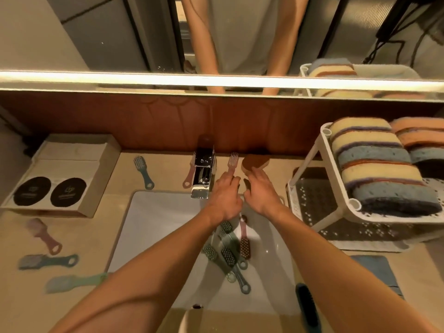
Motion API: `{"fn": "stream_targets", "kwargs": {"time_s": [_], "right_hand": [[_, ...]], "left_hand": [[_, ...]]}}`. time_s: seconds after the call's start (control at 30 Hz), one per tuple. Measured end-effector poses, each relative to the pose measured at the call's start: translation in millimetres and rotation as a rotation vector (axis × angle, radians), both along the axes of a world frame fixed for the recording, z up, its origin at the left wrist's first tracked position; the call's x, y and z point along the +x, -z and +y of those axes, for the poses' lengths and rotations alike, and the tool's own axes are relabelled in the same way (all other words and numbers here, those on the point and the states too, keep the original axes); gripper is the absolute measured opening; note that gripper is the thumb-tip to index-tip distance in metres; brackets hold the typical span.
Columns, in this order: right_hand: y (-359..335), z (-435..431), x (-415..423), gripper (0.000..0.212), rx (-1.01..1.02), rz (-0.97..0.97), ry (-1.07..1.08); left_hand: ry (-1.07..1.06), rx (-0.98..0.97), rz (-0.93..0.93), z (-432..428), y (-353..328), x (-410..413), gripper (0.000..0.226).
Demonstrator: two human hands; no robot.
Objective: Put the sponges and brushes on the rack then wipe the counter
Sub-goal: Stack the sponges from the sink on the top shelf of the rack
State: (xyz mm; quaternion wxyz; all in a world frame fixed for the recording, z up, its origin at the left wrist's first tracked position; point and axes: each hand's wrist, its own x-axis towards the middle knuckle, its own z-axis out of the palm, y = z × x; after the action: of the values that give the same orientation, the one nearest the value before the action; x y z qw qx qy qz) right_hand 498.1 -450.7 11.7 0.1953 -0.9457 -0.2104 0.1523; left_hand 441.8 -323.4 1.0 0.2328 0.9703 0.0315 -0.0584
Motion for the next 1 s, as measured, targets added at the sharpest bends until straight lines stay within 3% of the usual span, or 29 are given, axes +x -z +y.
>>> {"fn": "stream_targets", "kwargs": {"time_s": [0.23,0.53,0.73,1.0], "right_hand": [[25,8,23,0.078,-0.09,0.017,-0.041],[29,15,8,0.059,-0.16,-0.248,-0.085],[32,11,1,0.073,-0.193,-0.25,-0.09],[33,12,-15,0.068,-0.384,-0.405,-0.128]], "left_hand": [[-0.007,0.03,-0.004,10,18,1,0.066],[-0.066,-0.087,0.098,8,23,-7,0.071],[-0.082,-0.162,0.155,14,28,-11,0.079],[-0.043,-0.159,0.197,31,35,-30,0.079]]}}
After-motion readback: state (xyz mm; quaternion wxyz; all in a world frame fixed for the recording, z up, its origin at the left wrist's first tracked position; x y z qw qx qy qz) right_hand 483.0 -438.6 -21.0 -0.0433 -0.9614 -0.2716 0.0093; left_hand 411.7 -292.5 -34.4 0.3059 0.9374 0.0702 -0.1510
